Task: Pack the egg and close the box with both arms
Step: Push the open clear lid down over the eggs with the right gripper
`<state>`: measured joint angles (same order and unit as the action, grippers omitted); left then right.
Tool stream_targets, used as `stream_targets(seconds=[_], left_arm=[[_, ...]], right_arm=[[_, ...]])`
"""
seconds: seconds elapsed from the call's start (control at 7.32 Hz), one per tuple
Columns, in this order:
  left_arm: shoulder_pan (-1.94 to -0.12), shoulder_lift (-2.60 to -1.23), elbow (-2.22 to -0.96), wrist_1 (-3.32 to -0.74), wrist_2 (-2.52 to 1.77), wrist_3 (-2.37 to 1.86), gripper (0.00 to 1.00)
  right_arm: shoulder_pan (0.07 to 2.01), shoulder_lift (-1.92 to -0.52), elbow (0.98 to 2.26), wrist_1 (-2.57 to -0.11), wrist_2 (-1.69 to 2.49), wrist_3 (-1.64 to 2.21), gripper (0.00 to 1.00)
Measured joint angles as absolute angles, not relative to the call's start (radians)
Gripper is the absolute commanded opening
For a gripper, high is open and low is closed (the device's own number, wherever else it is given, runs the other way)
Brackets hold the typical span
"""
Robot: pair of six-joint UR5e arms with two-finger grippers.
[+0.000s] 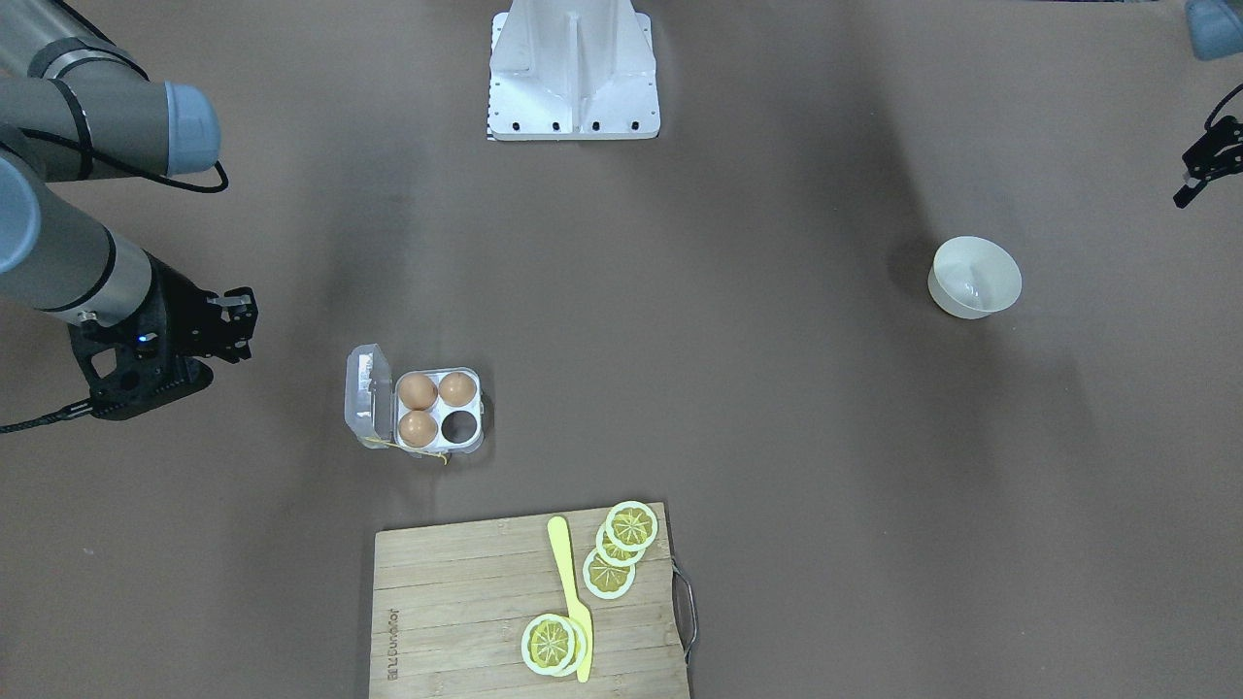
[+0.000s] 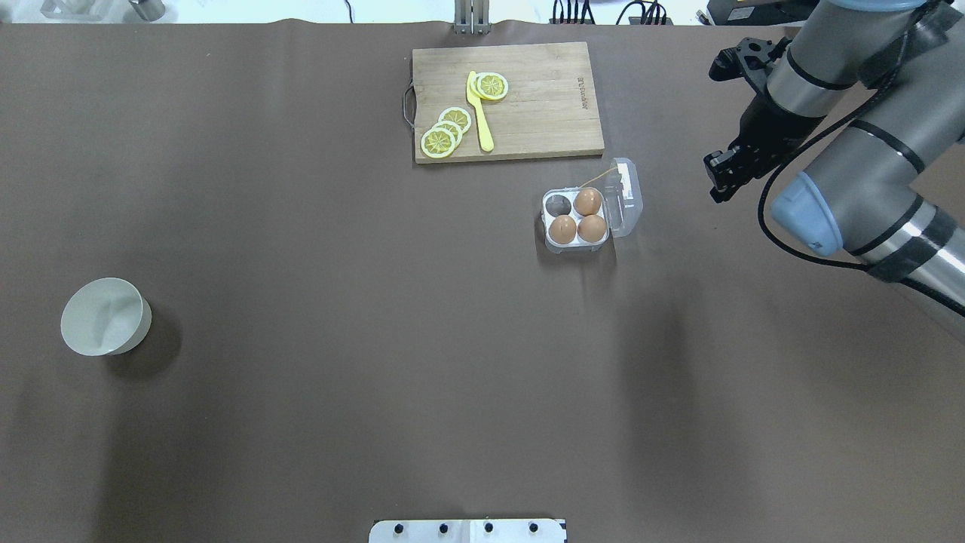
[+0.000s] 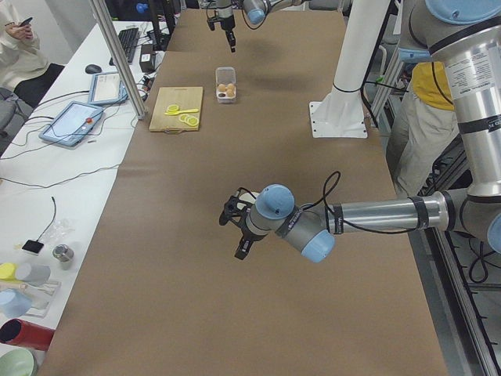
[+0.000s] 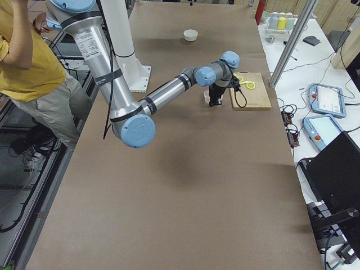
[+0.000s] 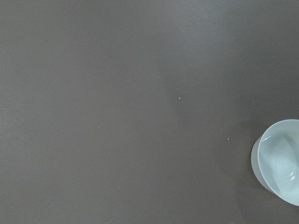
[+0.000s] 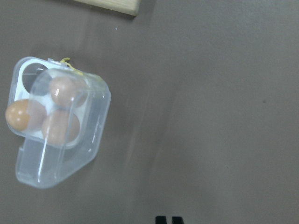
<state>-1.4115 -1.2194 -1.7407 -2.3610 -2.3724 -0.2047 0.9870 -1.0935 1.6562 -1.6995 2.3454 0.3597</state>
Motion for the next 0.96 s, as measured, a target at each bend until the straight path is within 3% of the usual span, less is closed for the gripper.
stream_targets(seconds=[0.96], left_arm=[[-1.436,-1.206,-1.737,-2.369,-2.379,-0.198,0.97]], right_arm=[[0.959,-0.875,1.324,-1.544,2.454,0.41,0.0]])
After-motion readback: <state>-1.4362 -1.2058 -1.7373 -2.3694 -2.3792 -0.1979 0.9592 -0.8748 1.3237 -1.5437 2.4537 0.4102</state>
